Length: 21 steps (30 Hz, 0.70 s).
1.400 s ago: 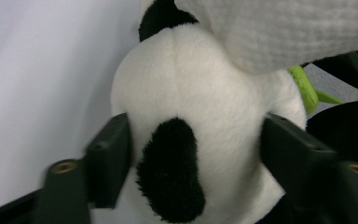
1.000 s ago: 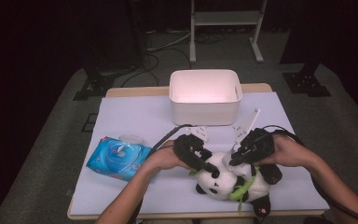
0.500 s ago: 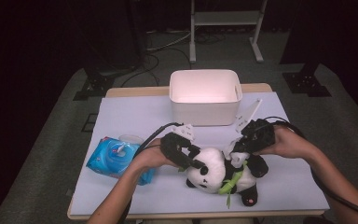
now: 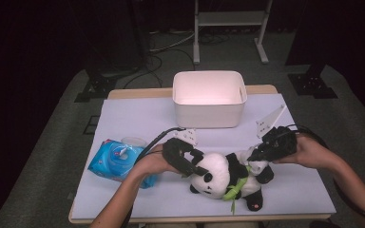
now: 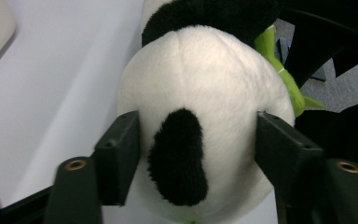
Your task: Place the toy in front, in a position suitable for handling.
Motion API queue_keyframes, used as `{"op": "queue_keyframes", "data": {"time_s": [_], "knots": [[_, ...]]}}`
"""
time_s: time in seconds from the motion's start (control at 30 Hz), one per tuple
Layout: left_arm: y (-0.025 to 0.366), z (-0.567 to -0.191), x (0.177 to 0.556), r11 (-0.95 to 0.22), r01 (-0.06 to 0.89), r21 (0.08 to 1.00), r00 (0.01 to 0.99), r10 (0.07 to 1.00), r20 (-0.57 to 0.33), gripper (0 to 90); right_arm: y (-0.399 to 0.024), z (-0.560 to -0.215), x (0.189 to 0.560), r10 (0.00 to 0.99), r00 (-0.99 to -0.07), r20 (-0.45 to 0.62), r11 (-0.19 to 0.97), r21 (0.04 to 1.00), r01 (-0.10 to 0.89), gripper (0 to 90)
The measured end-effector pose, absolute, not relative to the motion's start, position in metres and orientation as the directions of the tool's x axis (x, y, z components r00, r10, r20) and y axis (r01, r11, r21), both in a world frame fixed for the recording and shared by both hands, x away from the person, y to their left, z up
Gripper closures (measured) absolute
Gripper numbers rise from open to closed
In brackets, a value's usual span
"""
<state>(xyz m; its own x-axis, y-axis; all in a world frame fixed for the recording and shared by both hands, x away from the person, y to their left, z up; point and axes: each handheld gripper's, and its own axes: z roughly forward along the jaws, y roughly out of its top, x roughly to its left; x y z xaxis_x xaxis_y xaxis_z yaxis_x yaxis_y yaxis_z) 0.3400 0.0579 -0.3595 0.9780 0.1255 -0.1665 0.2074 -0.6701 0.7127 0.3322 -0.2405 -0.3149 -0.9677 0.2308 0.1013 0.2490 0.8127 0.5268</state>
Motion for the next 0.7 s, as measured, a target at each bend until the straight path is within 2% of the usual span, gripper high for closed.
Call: {"op": "queue_keyframes", "data": {"time_s": [0.23, 0.57, 0.6, 0.67, 0.7], "knots": [[0.052, -0.362, 0.34, -0.661, 0.269, 0.7, 0.962, 0.141, -0.235, 20.0, -0.237, -0.32, 0.327, 0.225, -0.968, 0.108, 0.812, 0.529, 0.248, 82.5], [0.032, -0.366, 0.343, -0.704, 0.289, 0.648, 0.955, 0.169, -0.242, 12.5, -0.231, -0.322, 0.325, 0.214, -0.97, 0.112, 0.813, 0.53, 0.241, 82.6], [0.03, -0.367, 0.343, -0.707, 0.278, 0.651, 0.959, 0.165, -0.23, 13.2, -0.231, -0.322, 0.325, 0.215, -0.97, 0.111, 0.813, 0.53, 0.241, 82.6], [0.032, -0.366, 0.34, -0.7, 0.253, 0.668, 0.967, 0.163, -0.195, 27.7, -0.23, -0.322, 0.325, 0.213, -0.972, 0.1, 0.817, 0.527, 0.234, 82.5], [0.035, -0.365, 0.338, -0.695, 0.225, 0.683, 0.974, 0.156, -0.163, 31.2, -0.231, -0.321, 0.326, 0.214, -0.972, 0.099, 0.816, 0.529, 0.233, 82.5]]}}
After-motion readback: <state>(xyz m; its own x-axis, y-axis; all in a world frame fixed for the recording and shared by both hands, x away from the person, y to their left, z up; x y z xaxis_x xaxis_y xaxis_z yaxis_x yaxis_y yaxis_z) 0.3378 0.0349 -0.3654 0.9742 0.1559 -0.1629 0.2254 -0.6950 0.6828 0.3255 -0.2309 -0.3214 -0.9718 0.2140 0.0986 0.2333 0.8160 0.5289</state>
